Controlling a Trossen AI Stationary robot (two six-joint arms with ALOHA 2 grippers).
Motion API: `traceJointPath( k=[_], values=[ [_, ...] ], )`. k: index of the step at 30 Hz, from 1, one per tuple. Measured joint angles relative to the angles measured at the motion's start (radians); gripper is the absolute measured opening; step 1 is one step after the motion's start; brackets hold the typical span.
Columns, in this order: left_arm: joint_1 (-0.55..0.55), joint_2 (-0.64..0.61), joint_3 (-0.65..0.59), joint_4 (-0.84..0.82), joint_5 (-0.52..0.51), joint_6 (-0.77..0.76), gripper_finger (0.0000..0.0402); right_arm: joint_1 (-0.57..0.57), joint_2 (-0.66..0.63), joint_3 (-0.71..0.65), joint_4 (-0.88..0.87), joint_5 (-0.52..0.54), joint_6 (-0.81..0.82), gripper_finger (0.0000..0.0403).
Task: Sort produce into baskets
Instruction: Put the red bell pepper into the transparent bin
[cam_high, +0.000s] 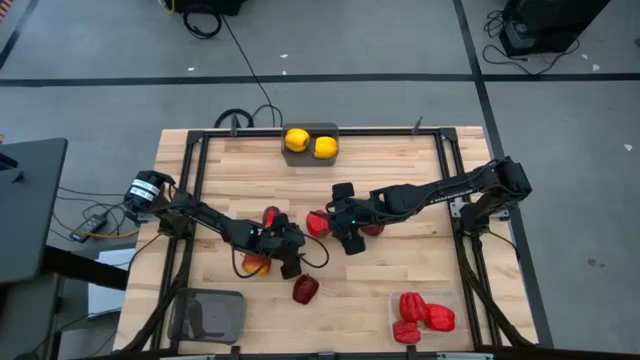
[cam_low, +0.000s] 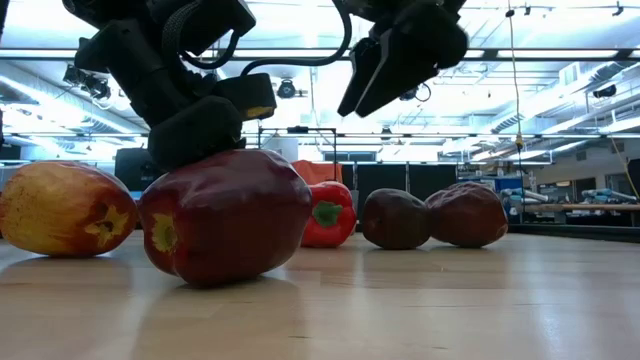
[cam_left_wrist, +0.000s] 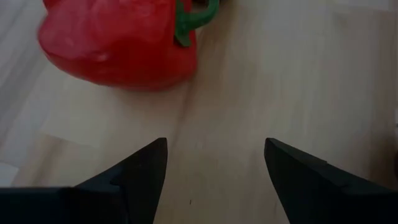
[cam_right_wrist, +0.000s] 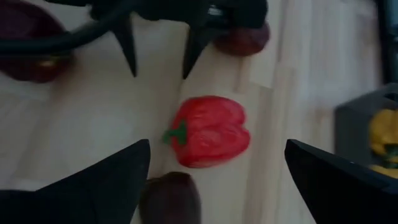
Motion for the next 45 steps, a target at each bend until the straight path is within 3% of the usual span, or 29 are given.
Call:
traceJointPath(
  k=[9,17,27,36,42,45],
  values=[
    [0.002,0.0,0.0,-0.004,-0.127,-0.058,0.0274,-0.063,0.173,-0.002,0.183,0.024,0.399,0.0393],
    [0.0,0.0,0.0,-0.03,-0.127,-0.084,0.0274,-0.15,0.213,-0.001,0.207,-0.049,0.682,0.0394],
    [0.016,0.0,0.0,0.016,-0.133,-0.051,0.0274,-0.12,0.23,0.0,0.2,-0.003,0.75,0.0394],
    [0.05,0.001,-0.002,0.144,-0.13,0.034,0.0274,-0.118,0.301,0.005,0.252,-0.054,0.794,0.0392],
    [0.052,0.001,-0.001,0.15,-0.123,0.039,0.0274,-0.125,0.3,0.005,0.197,-0.16,0.831,0.035],
    [0.051,0.001,0.0,0.13,-0.123,0.023,0.0274,-0.126,0.297,0.007,0.16,-0.164,0.817,0.0322]
  ],
)
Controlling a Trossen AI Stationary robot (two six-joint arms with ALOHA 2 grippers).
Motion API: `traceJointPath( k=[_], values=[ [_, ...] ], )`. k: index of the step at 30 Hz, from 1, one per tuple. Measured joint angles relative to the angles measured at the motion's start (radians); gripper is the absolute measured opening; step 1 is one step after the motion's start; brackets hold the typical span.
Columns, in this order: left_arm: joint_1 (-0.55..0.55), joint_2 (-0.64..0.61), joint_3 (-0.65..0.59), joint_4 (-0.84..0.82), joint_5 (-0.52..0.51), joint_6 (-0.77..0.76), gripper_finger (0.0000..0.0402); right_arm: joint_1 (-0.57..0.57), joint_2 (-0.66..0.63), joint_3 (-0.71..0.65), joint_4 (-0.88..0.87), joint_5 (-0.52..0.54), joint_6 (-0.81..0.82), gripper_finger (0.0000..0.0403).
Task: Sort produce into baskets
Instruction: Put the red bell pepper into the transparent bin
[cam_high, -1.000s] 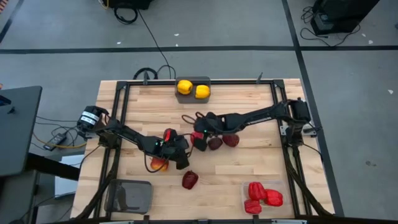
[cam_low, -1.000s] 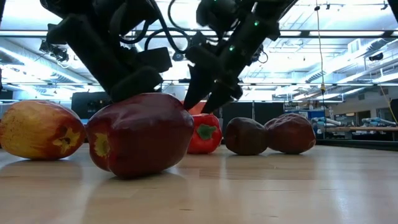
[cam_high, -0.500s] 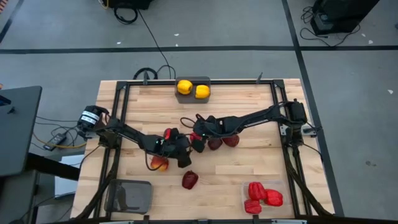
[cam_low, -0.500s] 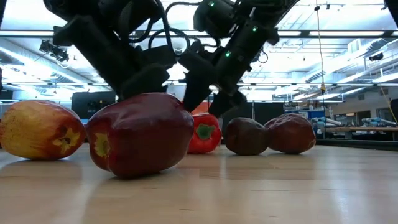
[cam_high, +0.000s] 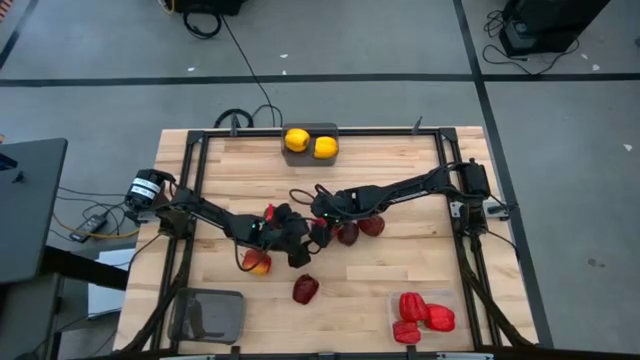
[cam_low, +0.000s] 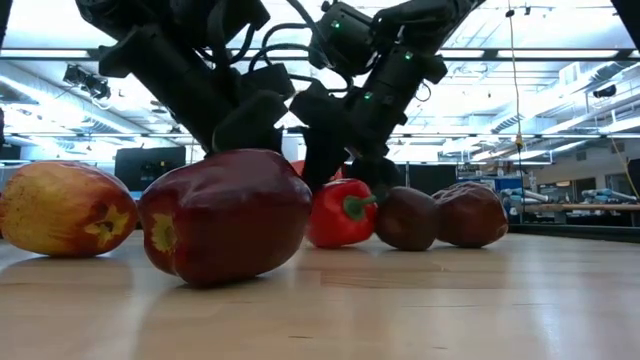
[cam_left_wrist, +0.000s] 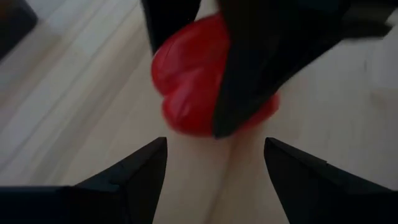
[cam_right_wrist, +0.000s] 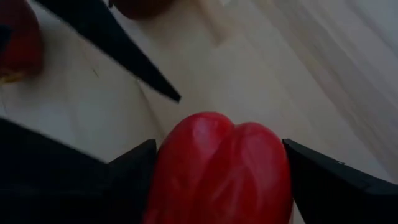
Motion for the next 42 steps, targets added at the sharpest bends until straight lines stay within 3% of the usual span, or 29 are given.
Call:
traceJointPath(
  k=[8,17,27,34,42],
  values=[
    [-0.001,0.0,0.0,-0.126,-0.003,-0.087,0.0274,0.003,-0.074,-0.011,-0.097,-0.003,-0.055,0.0299],
    [-0.001,-0.002,0.0,-0.132,-0.004,-0.096,0.0274,0.117,-0.359,-0.009,-0.314,0.007,-0.02,0.0299],
    [0.0,-0.002,0.0,-0.056,-0.013,-0.122,0.0273,0.47,-0.56,-0.006,-0.509,0.116,0.297,0.0302],
    [0.001,-0.002,0.0,0.013,-0.015,-0.122,0.0273,0.74,-0.543,-0.006,-0.629,0.138,0.551,0.0303],
    [0.0,-0.002,0.0,0.034,-0.016,-0.158,0.0273,0.977,-0.43,-0.007,-0.749,0.124,0.831,0.0303]
  ],
)
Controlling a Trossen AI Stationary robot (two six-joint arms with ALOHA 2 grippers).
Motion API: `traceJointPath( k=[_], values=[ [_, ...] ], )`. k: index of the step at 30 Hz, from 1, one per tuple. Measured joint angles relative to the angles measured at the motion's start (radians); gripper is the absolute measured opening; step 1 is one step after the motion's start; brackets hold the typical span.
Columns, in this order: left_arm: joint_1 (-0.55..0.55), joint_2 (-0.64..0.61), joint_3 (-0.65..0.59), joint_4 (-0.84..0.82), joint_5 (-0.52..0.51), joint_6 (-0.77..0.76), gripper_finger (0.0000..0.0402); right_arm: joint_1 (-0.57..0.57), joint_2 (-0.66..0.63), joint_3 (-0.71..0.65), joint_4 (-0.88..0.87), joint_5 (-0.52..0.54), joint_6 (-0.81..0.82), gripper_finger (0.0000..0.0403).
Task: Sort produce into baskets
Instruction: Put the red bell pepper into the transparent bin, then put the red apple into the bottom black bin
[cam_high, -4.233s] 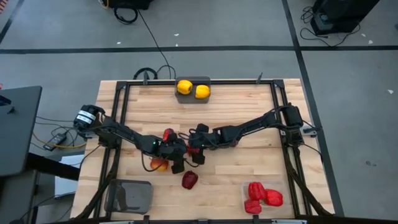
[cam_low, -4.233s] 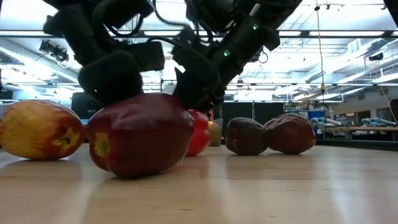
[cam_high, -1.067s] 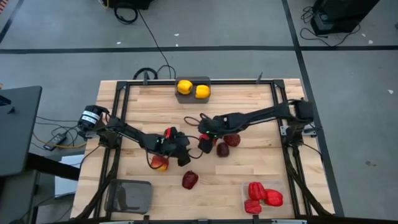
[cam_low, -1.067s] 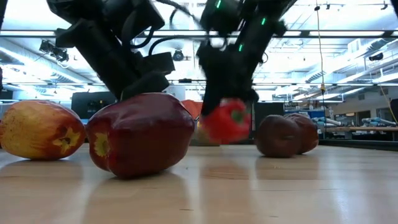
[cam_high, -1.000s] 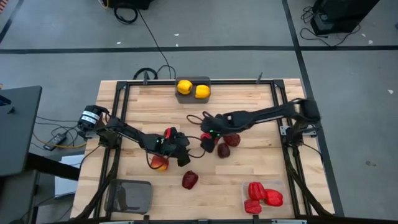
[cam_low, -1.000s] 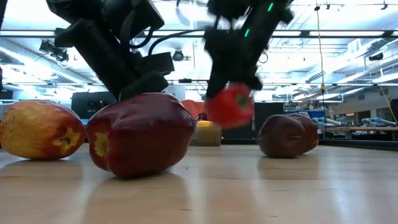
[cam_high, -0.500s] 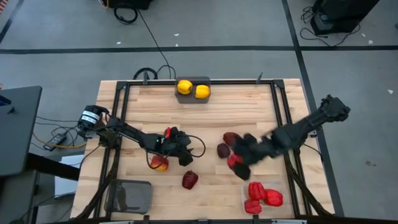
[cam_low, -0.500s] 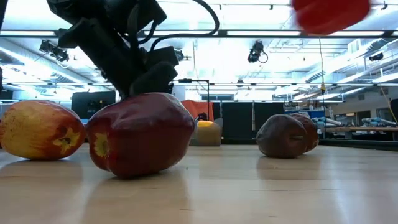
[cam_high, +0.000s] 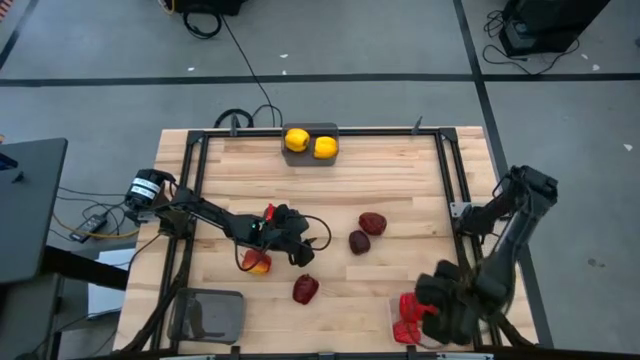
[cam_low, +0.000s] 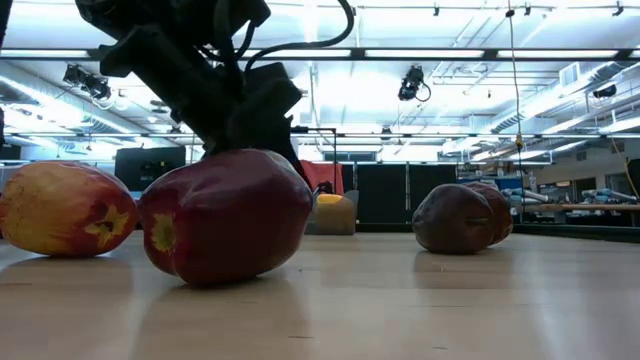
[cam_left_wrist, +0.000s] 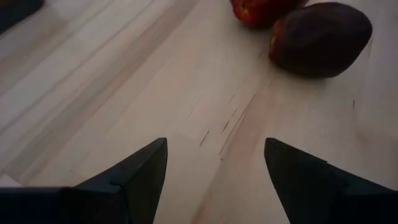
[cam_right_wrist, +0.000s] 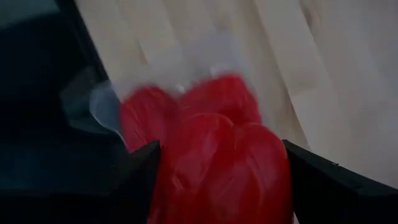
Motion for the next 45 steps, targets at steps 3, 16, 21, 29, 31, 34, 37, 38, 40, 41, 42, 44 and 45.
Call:
traceJointPath(
  k=[3,16,21,29,31,34,37,38,40,41,42,44,45],
  values=[
    [0.0,0.0,0.0,0.021,0.0,0.0,0.0273,0.047,0.051,0.0,-0.068,0.021,0.078,0.0304],
    [0.008,0.0,0.0,0.046,0.0,0.011,0.0273,0.03,0.097,0.0,-0.21,-0.001,0.153,0.0391],
    [0.008,-0.011,0.0,0.04,0.019,0.016,0.0273,0.031,0.059,0.0,-0.219,0.011,0.209,0.0384],
    [0.006,-0.175,0.0,-0.046,0.074,0.031,0.0274,0.044,-0.073,0.0,-0.226,0.273,0.281,0.0375],
    [0.006,-0.231,0.0,-0.095,0.071,0.055,0.0274,0.042,-0.096,0.0,-0.227,0.382,0.233,0.0375],
    [0.006,-0.284,0.0,-0.147,0.04,0.101,0.0274,0.015,-0.109,0.0,-0.226,0.617,0.121,0.0375],
    [0.007,-0.293,0.0,-0.133,0.01,0.143,0.0274,-0.042,-0.104,0.0,-0.22,0.834,0.031,0.0374],
    [0.009,-0.293,0.0,-0.119,0.009,0.164,0.0274,-0.069,-0.1,0.0,-0.217,0.877,0.008,0.0373],
    [0.014,-0.285,0.0,-0.067,0.007,0.219,0.0274,-0.129,-0.098,0.0,-0.215,0.91,-0.012,0.0371],
    [0.016,-0.281,0.0,-0.035,0.007,0.248,0.0274,-0.162,-0.098,0.0,-0.214,0.898,-0.012,0.037],
    [0.016,-0.28,0.0,-0.016,0.006,0.278,0.0274,-0.197,-0.098,0.0,-0.209,0.88,-0.014,0.0367],
    [0.016,-0.278,-0.002,0.045,0.004,0.327,0.0274,-0.264,-0.097,0.0,-0.206,0.876,-0.051,0.0359],
    [0.016,-0.277,-0.001,0.082,0.003,0.333,0.0274,-0.295,-0.097,0.0,-0.206,0.883,-0.069,0.0354]
  ],
)
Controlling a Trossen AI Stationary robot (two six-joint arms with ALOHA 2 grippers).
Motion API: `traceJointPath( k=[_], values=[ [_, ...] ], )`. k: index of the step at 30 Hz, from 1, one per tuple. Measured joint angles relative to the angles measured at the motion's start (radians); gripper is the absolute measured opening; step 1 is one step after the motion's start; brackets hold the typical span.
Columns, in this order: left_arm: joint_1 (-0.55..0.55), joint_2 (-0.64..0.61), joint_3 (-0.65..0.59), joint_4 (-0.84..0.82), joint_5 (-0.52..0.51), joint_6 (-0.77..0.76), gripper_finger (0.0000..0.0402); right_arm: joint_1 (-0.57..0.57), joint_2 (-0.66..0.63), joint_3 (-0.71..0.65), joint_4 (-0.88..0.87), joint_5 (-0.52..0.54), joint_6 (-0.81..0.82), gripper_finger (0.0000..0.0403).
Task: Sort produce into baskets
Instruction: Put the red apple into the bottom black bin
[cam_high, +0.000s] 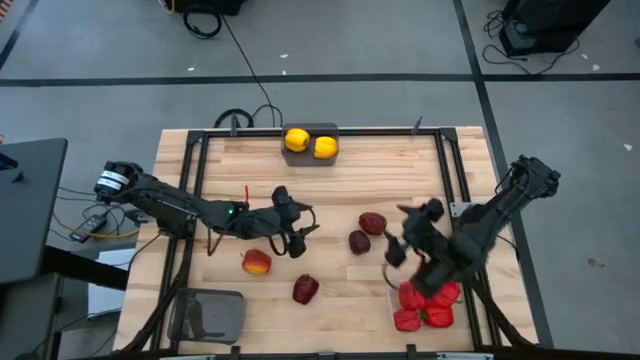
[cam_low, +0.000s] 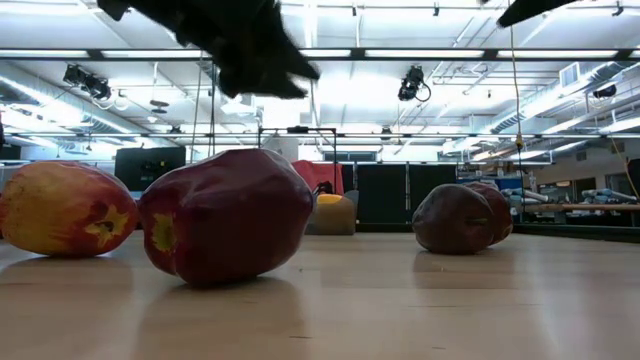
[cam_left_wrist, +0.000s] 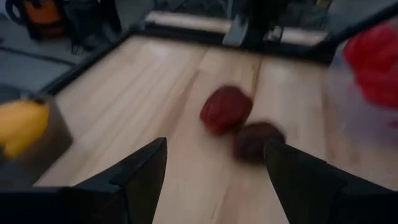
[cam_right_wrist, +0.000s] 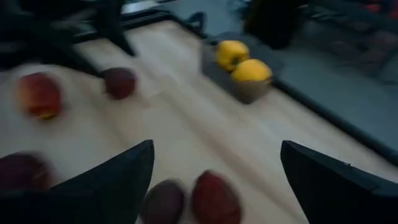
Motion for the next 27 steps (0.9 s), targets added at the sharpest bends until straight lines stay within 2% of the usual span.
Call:
traceJointPath(
  k=[4,7,11,14,19,23,27],
  values=[
    [-0.007,0.002,0.001,0.09,0.013,-0.008,0.0274,-0.119,0.0,0.0,0.003,0.017,-0.09,0.0332],
    [-0.008,0.002,0.001,0.091,0.044,-0.002,0.0274,-0.188,0.0,0.0,0.017,0.014,-0.198,0.0312],
    [0.006,0.002,0.001,0.088,0.043,-0.007,0.0274,-0.266,-0.001,0.0,0.16,-0.023,-0.448,0.0288],
    [0.023,-0.02,0.0,0.066,0.041,-0.009,0.0273,-0.328,-0.003,0.0,0.312,-0.109,-0.636,0.0271],
    [0.066,-0.16,0.001,-0.138,0.012,-0.107,0.0273,-0.426,-0.003,-0.002,0.483,-0.407,-0.762,0.0249],
    [0.091,-0.259,0.001,-0.35,-0.014,-0.171,0.0273,-0.478,-0.003,-0.026,0.571,-0.481,-0.827,0.0245],
    [0.097,-0.274,0.001,-0.504,-0.008,-0.255,0.0273,-0.515,-0.005,-0.112,0.723,-0.545,-0.901,0.0249]
  ],
)
